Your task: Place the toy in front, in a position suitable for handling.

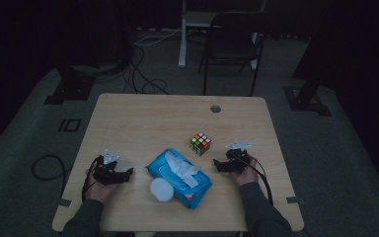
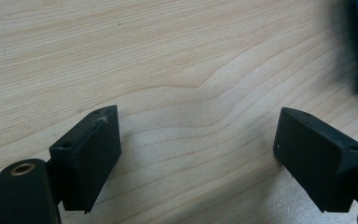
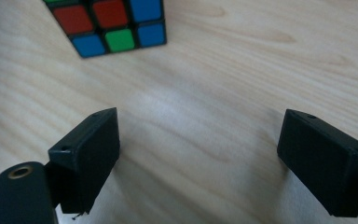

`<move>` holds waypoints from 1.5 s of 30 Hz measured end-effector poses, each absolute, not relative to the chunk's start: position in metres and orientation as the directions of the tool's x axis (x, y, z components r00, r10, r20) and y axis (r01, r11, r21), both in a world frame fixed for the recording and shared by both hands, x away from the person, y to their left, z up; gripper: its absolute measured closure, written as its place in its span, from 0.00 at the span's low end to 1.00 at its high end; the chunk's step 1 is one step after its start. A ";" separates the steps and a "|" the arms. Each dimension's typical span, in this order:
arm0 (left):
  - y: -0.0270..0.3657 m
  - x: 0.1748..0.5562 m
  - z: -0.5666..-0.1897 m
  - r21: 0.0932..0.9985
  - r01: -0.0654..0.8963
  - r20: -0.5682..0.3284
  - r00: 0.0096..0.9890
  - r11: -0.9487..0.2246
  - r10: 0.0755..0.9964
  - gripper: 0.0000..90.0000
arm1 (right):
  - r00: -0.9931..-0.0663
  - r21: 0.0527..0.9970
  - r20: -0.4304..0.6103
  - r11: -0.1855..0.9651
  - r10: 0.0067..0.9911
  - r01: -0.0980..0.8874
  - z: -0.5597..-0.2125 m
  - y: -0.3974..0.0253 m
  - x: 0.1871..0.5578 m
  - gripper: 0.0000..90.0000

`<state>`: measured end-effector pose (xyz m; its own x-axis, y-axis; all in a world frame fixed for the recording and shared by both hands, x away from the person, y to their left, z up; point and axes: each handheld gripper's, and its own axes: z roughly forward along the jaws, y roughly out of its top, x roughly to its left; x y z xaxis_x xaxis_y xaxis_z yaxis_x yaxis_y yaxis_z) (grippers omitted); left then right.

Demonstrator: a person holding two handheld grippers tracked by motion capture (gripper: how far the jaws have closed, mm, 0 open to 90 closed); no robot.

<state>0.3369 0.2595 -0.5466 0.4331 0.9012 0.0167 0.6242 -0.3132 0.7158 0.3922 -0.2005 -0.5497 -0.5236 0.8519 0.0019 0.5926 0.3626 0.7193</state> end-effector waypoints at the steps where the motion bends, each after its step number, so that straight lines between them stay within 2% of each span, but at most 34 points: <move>1: 0.259 0.337 -0.547 0.716 0.624 0.017 0.433 -0.313 0.901 0.18 | -0.515 0.728 0.002 0.352 0.857 0.589 -0.551 -0.200 0.392 0.14; 5: 0.256 0.338 -0.546 0.712 0.625 0.016 0.443 -0.321 0.897 0.18 | -0.518 0.732 0.003 0.351 0.856 0.584 -0.550 -0.200 0.391 0.20; 8: 0.254 0.337 -0.544 0.709 0.620 0.018 0.462 -0.337 0.887 0.26 | -0.519 0.737 0.003 0.349 0.855 0.579 -0.550 -0.201 0.390 0.21; 13: 0.252 0.334 -0.542 0.706 0.623 -0.002 0.478 -0.337 0.878 0.31 | -0.539 0.736 0.002 0.363 0.842 0.571 -0.551 -0.203 0.388 0.20; 19: 0.249 0.327 -0.528 0.742 0.592 -0.026 0.493 -0.314 0.869 0.32 | -0.564 0.726 0.004 0.386 0.826 0.569 -0.549 -0.203 0.385 0.20; 27: 0.236 0.318 -0.507 0.783 0.538 -0.030 0.532 -0.311 0.846 0.35 | -0.554 0.737 0.003 0.372 0.833 0.564 -0.551 -0.203 0.382 0.21; 45: 0.197 0.320 -0.481 0.798 0.491 -0.042 0.622 -0.348 0.782 0.35 | -0.549 0.737 0.003 0.369 0.836 0.566 -0.551 -0.203 0.381 0.21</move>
